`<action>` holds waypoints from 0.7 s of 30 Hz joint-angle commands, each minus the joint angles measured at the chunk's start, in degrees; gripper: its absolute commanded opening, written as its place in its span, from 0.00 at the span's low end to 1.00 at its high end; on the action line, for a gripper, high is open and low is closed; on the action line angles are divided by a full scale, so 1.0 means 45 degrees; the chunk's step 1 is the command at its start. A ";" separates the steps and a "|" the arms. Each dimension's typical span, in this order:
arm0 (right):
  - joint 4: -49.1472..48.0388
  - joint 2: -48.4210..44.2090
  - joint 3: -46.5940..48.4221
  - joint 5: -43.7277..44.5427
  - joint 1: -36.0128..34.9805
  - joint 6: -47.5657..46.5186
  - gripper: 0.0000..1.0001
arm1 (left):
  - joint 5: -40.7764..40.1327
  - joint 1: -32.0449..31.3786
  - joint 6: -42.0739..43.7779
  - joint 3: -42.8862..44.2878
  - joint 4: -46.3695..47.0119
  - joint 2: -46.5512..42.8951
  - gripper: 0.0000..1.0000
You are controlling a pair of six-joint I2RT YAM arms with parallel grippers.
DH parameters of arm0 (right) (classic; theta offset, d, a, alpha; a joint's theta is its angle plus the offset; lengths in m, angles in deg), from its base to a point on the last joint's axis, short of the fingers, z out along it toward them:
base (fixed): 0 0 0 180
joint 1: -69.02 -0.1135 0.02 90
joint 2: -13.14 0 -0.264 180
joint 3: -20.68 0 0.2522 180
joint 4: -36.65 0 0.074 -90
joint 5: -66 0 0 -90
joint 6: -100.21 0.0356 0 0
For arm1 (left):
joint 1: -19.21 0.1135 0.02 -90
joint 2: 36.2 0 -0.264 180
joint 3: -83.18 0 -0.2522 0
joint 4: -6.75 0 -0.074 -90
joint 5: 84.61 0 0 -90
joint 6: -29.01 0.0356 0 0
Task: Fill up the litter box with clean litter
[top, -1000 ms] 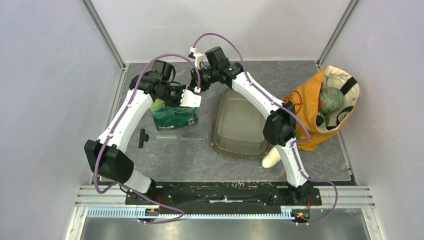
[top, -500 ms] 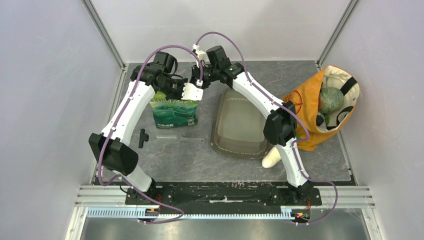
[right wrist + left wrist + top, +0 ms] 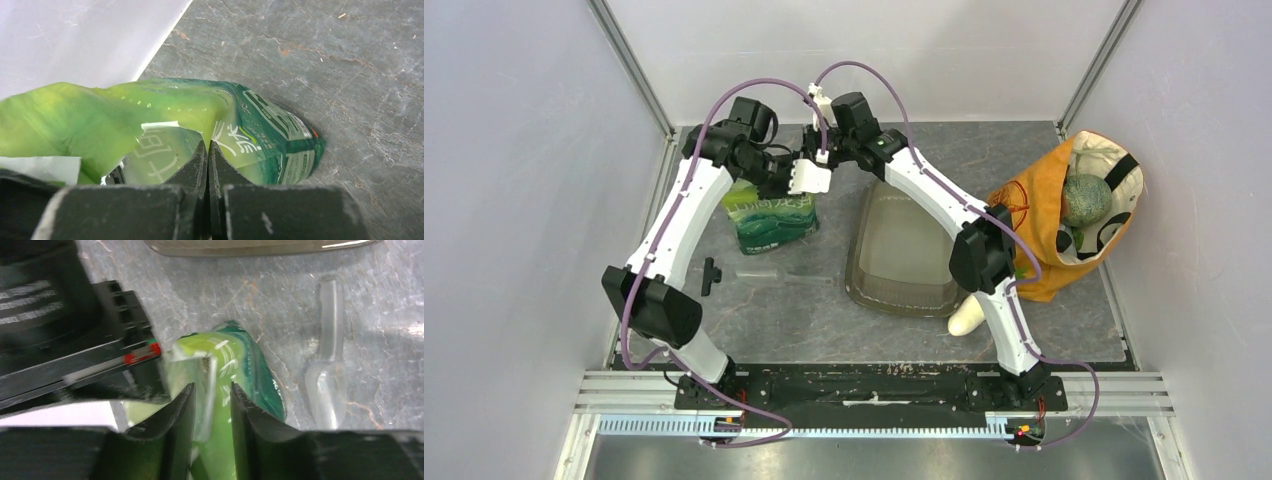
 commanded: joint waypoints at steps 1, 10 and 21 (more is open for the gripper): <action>-0.1568 -0.1091 -0.0993 0.0041 -0.0047 -0.0260 0.00 | 0.1752 0.0801 -0.3740 0.0652 0.1962 -0.1041 0.54; -0.1490 -0.1433 -0.1315 0.0206 -0.0047 -0.1221 0.00 | 0.5501 0.6653 -0.8372 -0.1778 0.5299 -0.4459 0.76; -0.1193 -0.1297 -0.1029 0.0358 -0.0047 -0.1359 0.00 | 0.7174 0.9978 -0.2370 -0.5144 0.1882 -0.5220 0.77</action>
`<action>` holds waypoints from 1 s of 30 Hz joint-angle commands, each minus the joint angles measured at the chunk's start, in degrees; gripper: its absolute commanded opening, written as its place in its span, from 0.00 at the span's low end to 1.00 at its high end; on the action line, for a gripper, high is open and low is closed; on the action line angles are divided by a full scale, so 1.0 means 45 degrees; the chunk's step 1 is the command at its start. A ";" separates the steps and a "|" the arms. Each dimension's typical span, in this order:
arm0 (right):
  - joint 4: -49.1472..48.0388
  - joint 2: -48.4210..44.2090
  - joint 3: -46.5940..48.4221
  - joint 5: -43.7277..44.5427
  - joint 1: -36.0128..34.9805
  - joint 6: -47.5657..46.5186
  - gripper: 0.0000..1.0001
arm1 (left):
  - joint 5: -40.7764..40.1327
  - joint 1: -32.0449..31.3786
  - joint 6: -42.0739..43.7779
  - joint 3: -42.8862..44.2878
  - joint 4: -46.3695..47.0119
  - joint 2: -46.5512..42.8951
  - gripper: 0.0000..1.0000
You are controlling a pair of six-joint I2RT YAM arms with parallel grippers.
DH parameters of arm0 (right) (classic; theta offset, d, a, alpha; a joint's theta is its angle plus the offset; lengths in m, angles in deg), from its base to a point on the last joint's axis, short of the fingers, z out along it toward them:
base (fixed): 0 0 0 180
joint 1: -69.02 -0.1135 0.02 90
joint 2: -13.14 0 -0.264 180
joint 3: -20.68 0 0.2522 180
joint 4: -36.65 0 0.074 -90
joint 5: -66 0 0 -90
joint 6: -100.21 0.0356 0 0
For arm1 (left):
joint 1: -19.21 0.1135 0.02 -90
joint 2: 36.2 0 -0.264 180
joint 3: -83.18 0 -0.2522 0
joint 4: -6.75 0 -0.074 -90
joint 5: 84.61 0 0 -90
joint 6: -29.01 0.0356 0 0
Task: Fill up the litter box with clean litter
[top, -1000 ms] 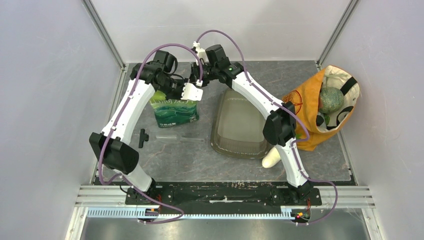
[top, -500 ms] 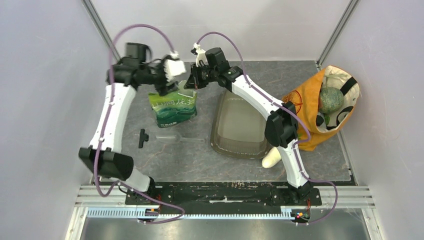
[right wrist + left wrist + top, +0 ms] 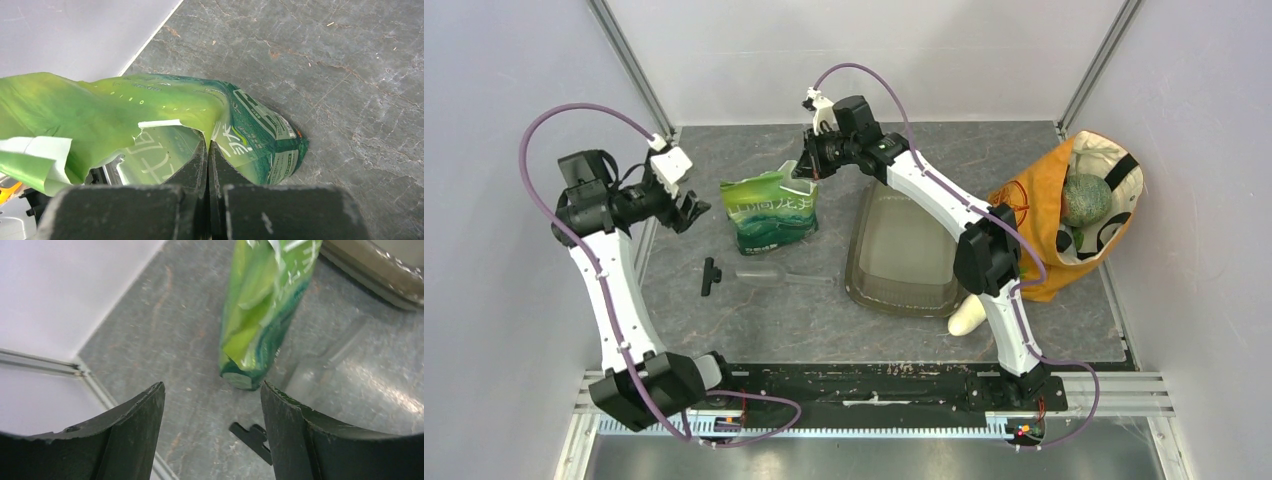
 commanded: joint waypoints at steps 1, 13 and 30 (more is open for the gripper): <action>-0.0350 -0.0702 0.0393 0.0120 -0.0028 -0.0170 0.00 | 0.1158 0.0139 0.3221 -0.0851 -0.1312 0.0733 0.77; -0.0166 -0.0663 0.0461 0.0280 -0.0165 -0.0207 0.00 | 0.0507 -0.2026 0.3285 -0.0786 0.0335 0.3035 0.83; 0.4032 -0.1402 0.1183 0.2357 -0.0199 -0.1319 0.60 | -0.0210 -0.2485 0.2655 -0.1847 0.1511 0.2337 0.24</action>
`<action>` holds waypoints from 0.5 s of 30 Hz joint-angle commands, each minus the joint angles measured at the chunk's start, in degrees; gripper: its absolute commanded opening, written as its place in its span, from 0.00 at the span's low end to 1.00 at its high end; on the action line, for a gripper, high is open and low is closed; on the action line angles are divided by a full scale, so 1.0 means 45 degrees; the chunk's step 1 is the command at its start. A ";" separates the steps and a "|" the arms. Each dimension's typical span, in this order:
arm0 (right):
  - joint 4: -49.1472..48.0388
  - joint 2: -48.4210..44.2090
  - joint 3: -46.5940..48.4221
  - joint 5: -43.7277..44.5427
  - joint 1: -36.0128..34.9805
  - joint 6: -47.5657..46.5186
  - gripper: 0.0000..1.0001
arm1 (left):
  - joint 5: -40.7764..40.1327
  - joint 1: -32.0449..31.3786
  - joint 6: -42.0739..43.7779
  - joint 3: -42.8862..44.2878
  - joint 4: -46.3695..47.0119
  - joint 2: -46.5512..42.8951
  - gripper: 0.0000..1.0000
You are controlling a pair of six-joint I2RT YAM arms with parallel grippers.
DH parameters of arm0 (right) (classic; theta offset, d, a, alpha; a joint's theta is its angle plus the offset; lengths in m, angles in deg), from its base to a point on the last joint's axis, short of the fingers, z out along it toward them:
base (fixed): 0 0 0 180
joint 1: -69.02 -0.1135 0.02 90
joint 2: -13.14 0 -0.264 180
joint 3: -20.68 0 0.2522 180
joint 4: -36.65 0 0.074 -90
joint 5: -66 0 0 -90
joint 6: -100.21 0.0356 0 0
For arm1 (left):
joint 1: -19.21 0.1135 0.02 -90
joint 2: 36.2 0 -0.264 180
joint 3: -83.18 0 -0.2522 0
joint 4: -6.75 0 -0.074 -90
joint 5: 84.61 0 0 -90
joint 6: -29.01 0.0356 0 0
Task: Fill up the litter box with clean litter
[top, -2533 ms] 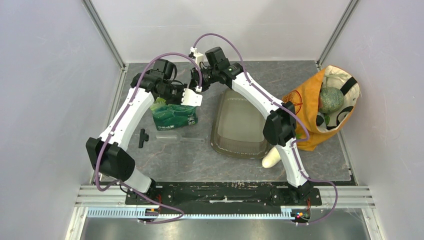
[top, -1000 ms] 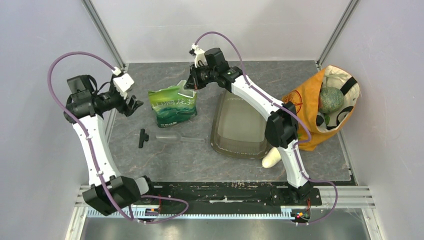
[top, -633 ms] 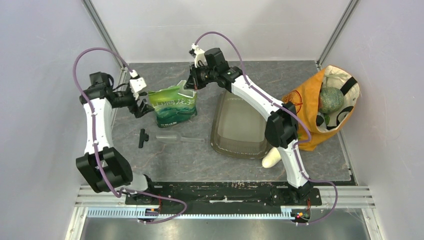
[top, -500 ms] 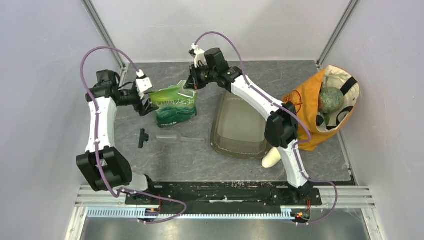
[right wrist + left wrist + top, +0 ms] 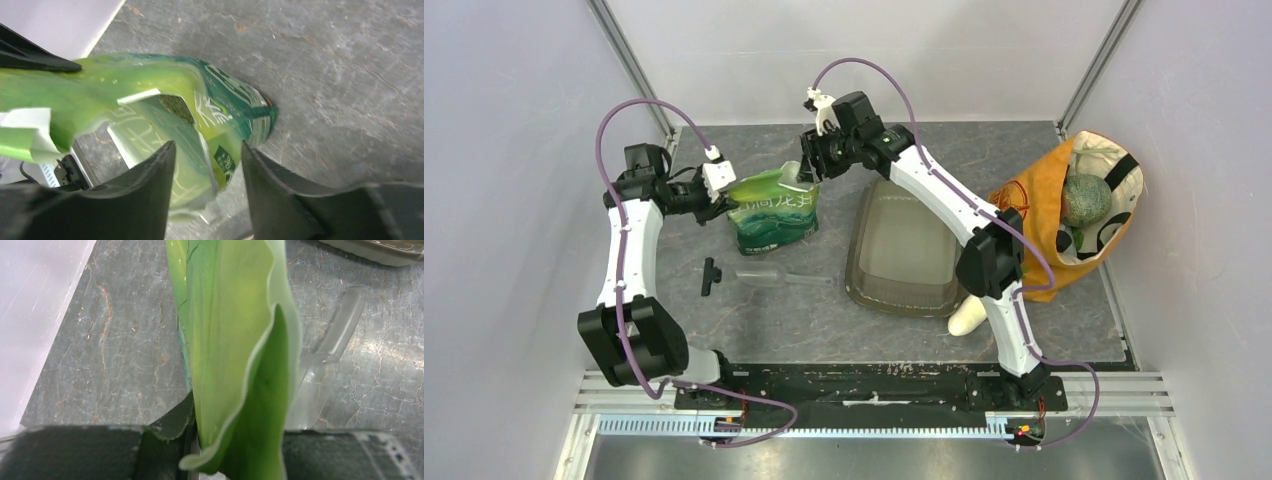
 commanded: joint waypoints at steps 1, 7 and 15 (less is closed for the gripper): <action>0.1426 -0.1219 0.0022 0.0621 -0.0012 -0.0139 0.62 | 0.0094 -0.0020 -0.0535 -0.0221 0.0749 -0.0685 0.24; 0.1969 -0.0582 0.0579 0.1007 -0.0019 0.0343 0.53 | 0.0094 -0.0143 -0.0258 -0.0522 0.0885 -0.0994 0.25; 0.1045 0.0064 0.0660 -0.0670 -0.0122 0.1680 0.00 | -0.0132 -0.0898 -0.0223 -0.0431 0.1197 -0.0972 0.04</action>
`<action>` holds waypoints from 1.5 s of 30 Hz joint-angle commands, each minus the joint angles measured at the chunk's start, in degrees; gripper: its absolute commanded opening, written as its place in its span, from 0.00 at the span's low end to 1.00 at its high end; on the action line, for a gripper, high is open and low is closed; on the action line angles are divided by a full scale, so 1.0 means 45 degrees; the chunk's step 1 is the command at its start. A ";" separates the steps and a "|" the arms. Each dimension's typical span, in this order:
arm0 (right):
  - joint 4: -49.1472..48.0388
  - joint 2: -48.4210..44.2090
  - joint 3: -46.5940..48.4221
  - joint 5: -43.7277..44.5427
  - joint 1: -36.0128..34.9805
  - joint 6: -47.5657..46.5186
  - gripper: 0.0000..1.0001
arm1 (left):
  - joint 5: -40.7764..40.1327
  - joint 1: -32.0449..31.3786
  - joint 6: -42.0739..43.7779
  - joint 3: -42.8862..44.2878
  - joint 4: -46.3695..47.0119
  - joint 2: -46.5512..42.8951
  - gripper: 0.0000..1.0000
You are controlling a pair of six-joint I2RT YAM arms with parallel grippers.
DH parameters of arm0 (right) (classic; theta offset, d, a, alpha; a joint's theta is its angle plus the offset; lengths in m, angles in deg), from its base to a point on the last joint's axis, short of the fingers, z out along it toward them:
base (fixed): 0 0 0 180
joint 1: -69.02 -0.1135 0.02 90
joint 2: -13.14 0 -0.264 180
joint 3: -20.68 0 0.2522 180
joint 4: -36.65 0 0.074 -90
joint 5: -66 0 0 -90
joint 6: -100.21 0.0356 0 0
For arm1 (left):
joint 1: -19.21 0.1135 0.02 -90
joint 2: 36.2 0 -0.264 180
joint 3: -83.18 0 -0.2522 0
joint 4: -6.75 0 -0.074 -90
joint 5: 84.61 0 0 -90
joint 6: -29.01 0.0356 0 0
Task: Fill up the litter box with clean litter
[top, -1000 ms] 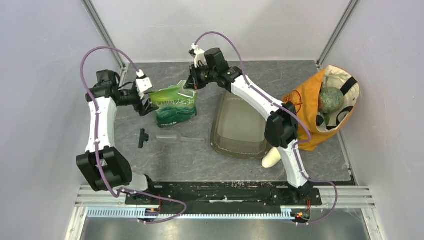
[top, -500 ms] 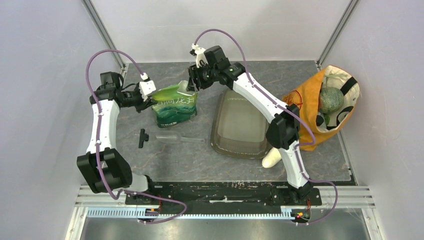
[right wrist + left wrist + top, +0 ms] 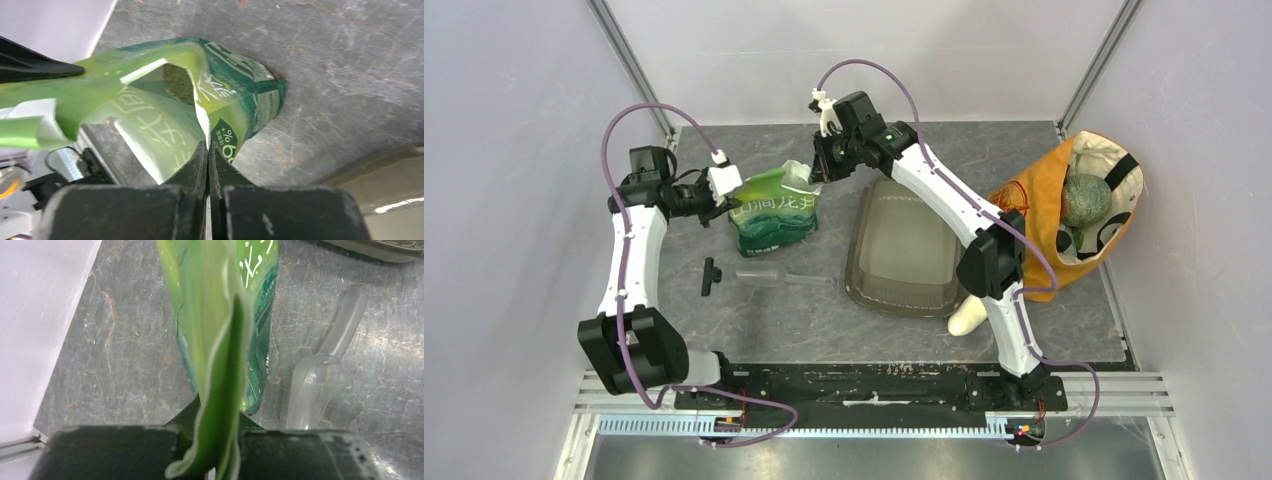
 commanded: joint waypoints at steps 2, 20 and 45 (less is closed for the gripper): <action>-0.1601 0.0260 0.0069 -0.2130 -0.0145 0.1554 0.00 | 0.0073 -0.0988 -0.0628 0.0118 0.1399 -0.0378 0.02; -0.7500 0.0560 -0.0448 -0.5634 -0.0434 0.5550 0.00 | -0.0573 -0.2618 -0.2527 0.0159 0.4692 0.0027 0.02; -0.7358 0.1366 -0.2115 -0.5143 -0.0737 0.5275 0.00 | -0.0367 -0.3749 -0.4101 -0.2474 0.6049 0.0646 0.02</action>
